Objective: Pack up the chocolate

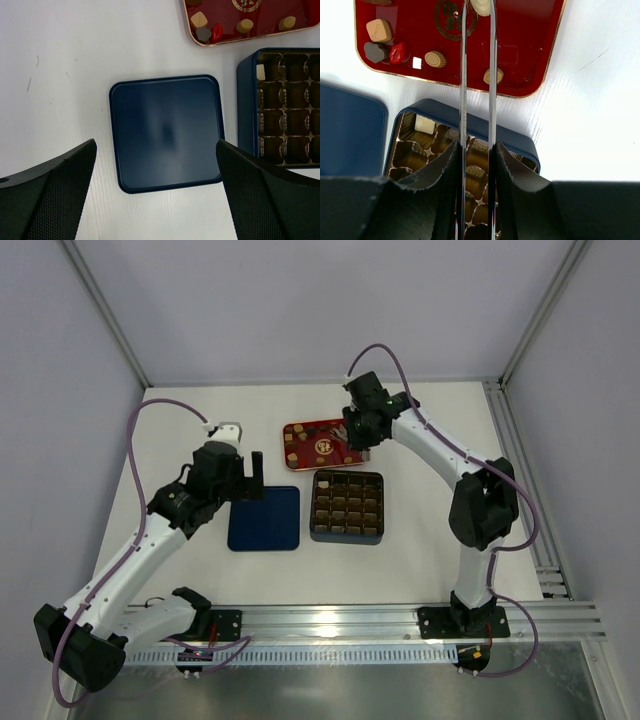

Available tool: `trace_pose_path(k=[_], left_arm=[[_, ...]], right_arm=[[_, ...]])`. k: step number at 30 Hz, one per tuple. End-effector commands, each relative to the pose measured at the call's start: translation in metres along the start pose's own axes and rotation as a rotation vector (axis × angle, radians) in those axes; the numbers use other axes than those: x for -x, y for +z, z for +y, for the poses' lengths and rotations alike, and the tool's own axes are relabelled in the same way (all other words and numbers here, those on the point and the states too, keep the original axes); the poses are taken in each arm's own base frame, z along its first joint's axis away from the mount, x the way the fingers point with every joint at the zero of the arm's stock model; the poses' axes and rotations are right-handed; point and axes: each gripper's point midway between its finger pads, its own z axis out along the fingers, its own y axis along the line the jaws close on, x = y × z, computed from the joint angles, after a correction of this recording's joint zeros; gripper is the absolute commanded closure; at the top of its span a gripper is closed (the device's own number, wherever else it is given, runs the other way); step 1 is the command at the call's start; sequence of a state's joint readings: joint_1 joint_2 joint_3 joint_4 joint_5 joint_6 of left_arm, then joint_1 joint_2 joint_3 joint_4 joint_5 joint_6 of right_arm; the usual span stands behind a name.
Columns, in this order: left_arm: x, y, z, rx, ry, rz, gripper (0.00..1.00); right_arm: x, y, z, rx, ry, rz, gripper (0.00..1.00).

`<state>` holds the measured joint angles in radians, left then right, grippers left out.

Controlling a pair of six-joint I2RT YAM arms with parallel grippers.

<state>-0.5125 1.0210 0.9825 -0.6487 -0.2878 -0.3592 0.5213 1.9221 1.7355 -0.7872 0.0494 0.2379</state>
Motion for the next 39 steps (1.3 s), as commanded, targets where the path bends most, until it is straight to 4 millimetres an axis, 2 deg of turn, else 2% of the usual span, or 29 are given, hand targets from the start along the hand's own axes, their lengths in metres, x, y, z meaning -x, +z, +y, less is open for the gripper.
trace_pose_path(k=[1, 7, 12, 14, 19, 21, 24, 28, 32, 39], left_arm=[[0.007, -0.003, 0.000, 0.002, -0.003, -0.021, 0.00], [0.008, -0.003, 0.000, 0.001, -0.004, -0.024, 0.00], [0.007, -0.004, -0.001, -0.004, -0.005, -0.022, 0.00], [0.007, -0.004, -0.001, -0.004, -0.005, -0.022, 0.00], [0.007, -0.003, -0.001, -0.005, -0.005, -0.020, 0.00], [0.006, -0.003, -0.002, -0.008, -0.006, -0.020, 0.00], [0.006, -0.003, -0.002, -0.009, -0.007, -0.016, 0.00], [0.006, -0.003, -0.002, -0.011, -0.009, -0.017, 0.00], [0.005, -0.002, -0.003, -0.013, -0.007, -0.013, 0.00], [0.006, -0.003, -0.003, -0.015, -0.009, -0.014, 0.00]], right_arm=[[0.024, -0.035, 0.002, 0.025, 0.008, -0.105, 0.71], [0.016, -0.051, 0.002, 0.041, 0.018, -0.117, 0.71], [0.009, -0.080, 0.001, 0.064, 0.031, -0.158, 0.71], [-0.003, -0.082, -0.001, 0.069, 0.037, -0.142, 0.71], [-0.028, -0.109, -0.007, 0.083, 0.060, -0.167, 0.71], [-0.041, -0.120, -0.004, 0.121, 0.067, -0.165, 0.71], [-0.062, -0.124, -0.007, 0.126, 0.073, -0.146, 0.71], [-0.081, -0.142, -0.009, 0.149, 0.090, -0.162, 0.71], [-0.097, -0.147, -0.008, 0.165, 0.101, -0.154, 0.71], [-0.120, -0.145, -0.002, 0.173, 0.095, -0.116, 0.71]])
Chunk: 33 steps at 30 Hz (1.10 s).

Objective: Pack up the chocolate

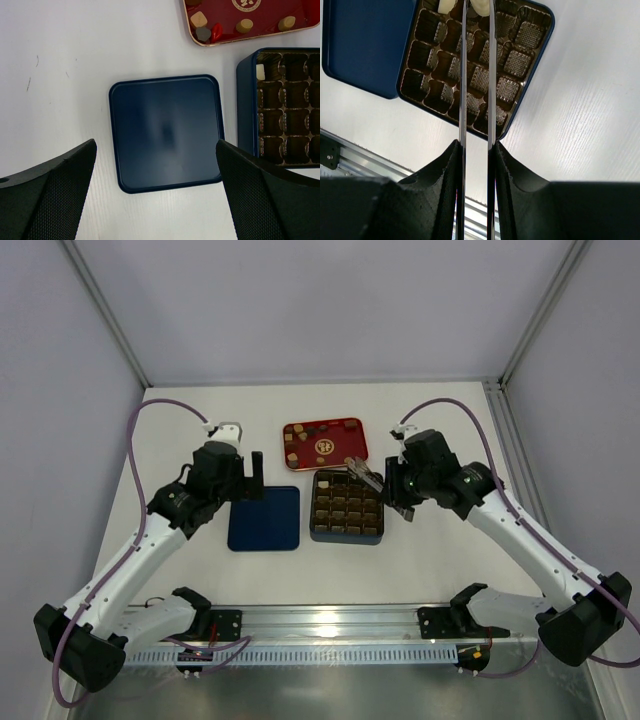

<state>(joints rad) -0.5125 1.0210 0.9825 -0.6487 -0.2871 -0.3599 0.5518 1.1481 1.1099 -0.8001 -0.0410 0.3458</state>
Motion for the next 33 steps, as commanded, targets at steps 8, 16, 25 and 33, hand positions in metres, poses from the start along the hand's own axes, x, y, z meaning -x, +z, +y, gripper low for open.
trace_pose_path(k=[8, 16, 25, 33], left_arm=[[0.006, -0.003, -0.004, -0.015, -0.007, -0.014, 0.00], [0.006, -0.002, -0.003, -0.014, -0.006, -0.013, 0.00], [0.005, -0.002, -0.004, -0.016, -0.005, -0.011, 0.00], [0.004, -0.001, -0.003, -0.012, -0.004, -0.007, 0.00]], right_arm=[[-0.016, 0.003, 0.004, 0.007, 0.006, 0.010, 0.71], [-0.019, 0.007, -0.001, -0.014, 0.006, 0.009, 0.70], [-0.017, 0.010, -0.006, -0.048, 0.004, 0.001, 0.66], [-0.017, 0.011, -0.006, -0.054, -0.001, 0.002, 0.61]])
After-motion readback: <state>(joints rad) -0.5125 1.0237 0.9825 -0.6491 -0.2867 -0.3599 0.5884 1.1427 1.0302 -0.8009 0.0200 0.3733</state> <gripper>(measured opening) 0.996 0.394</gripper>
